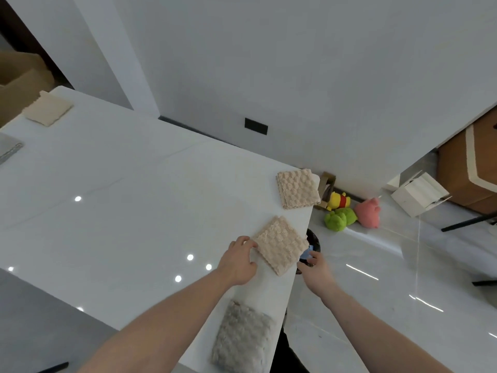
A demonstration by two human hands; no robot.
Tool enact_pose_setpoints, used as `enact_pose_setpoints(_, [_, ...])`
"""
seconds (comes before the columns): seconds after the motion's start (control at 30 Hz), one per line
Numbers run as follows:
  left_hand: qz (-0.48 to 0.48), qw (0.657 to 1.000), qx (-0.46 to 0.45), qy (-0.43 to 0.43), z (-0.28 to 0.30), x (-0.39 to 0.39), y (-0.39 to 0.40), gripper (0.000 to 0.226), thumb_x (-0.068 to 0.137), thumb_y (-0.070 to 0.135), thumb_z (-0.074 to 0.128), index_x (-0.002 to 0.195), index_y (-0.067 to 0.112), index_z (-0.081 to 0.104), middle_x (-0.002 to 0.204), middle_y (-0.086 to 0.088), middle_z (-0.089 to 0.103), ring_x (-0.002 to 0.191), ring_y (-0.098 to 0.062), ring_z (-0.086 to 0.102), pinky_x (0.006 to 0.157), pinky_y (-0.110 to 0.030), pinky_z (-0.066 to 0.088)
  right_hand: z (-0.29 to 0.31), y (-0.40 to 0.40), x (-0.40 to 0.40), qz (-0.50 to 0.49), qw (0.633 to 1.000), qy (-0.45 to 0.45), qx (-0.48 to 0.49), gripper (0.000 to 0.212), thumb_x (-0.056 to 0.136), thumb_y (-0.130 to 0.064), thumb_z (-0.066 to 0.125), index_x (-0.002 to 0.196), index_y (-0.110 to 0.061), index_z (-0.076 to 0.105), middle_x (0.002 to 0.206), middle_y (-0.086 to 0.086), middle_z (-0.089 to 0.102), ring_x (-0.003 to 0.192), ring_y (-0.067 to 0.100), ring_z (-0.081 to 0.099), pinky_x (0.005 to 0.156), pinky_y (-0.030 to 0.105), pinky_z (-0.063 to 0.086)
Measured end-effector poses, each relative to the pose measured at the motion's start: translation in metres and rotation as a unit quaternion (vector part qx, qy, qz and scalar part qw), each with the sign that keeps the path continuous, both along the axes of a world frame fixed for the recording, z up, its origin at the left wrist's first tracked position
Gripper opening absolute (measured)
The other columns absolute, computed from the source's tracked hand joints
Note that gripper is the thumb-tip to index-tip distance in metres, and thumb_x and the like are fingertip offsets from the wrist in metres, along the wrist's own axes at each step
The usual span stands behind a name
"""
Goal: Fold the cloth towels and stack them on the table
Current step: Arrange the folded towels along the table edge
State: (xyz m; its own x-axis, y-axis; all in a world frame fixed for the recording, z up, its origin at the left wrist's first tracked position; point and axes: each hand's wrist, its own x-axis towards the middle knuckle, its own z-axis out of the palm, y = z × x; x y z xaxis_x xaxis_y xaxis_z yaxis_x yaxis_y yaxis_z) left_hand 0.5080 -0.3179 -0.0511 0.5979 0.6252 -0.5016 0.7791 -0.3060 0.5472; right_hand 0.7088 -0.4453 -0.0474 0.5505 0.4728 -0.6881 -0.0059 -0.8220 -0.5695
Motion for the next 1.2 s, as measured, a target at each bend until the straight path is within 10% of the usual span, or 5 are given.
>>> enact_pose_setpoints(0.23, [0.069, 0.993, -0.091, 0.006, -0.019, 0.036, 0.016, 0.047, 0.088, 0.03, 0.063, 0.135, 0.027, 0.055, 0.156, 0.005, 0.032, 0.138, -0.022, 0.038, 0.115, -0.035, 0.036, -0.023, 0.025, 0.035, -0.037, 0.999, 0.012, -0.014, 0.081, 0.096, -0.036, 0.067, 0.159, -0.012, 0.021, 0.146, 0.011, 0.051, 0.102, 0.024, 0.055, 0.083, 0.037, 0.046])
enact_pose_setpoints(0.37, [0.119, 0.985, -0.123, 0.007, -0.034, 0.047, 0.016, 0.04, 0.084, 0.031, 0.066, 0.124, 0.033, 0.062, 0.152, 0.006, 0.038, 0.137, -0.02, 0.042, 0.114, -0.029, 0.037, -0.035, 0.034, 0.044, -0.009, 0.999, 0.021, -0.048, 0.065, 0.095, -0.037, 0.063, 0.151, -0.016, 0.038, 0.111, 0.002, 0.064, 0.071, 0.017, 0.061, 0.062, 0.03, 0.046])
enact_pose_setpoints(0.7, [0.185, 0.972, -0.144, -0.018, -0.021, 0.029, 0.005, 0.049, 0.084, 0.018, 0.054, 0.131, 0.027, 0.065, 0.137, 0.007, 0.05, 0.123, -0.016, 0.052, 0.098, -0.037, 0.055, -0.03, 0.057, 0.04, 0.059, 0.997, -0.041, -0.005, 0.017, 0.095, -0.027, 0.062, 0.109, -0.02, 0.058, 0.103, 0.0, 0.065, 0.084, 0.02, 0.065, 0.079, 0.042, 0.058])
enact_pose_setpoints(0.93, [0.179, 0.969, -0.168, -0.022, -0.019, -0.002, -0.017, 0.042, 0.091, 0.015, 0.059, 0.131, 0.027, 0.062, 0.141, 0.007, 0.053, 0.133, -0.013, 0.049, 0.112, -0.031, 0.043, -0.021, 0.058, 0.027, 0.131, 0.985, -0.109, 0.031, 0.025, 0.098, -0.022, 0.06, 0.123, -0.019, 0.057, 0.118, -0.003, 0.061, 0.076, 0.016, 0.065, 0.069, 0.042, 0.06])
enact_pose_setpoints(1.2, [-0.065, 0.997, 0.038, 0.009, -0.012, -0.011, -0.04, 0.068, 0.086, 0.011, 0.052, 0.149, 0.031, 0.038, 0.167, 0.007, 0.013, 0.15, -0.021, 0.018, 0.117, -0.04, 0.034, -0.028, 0.01, 0.0, 0.411, 0.877, -0.248, 0.029, 0.063, 0.099, -0.022, 0.057, 0.157, -0.028, 0.031, 0.17, -0.003, 0.011, 0.155, 0.026, 0.013, 0.122, 0.039, 0.027])
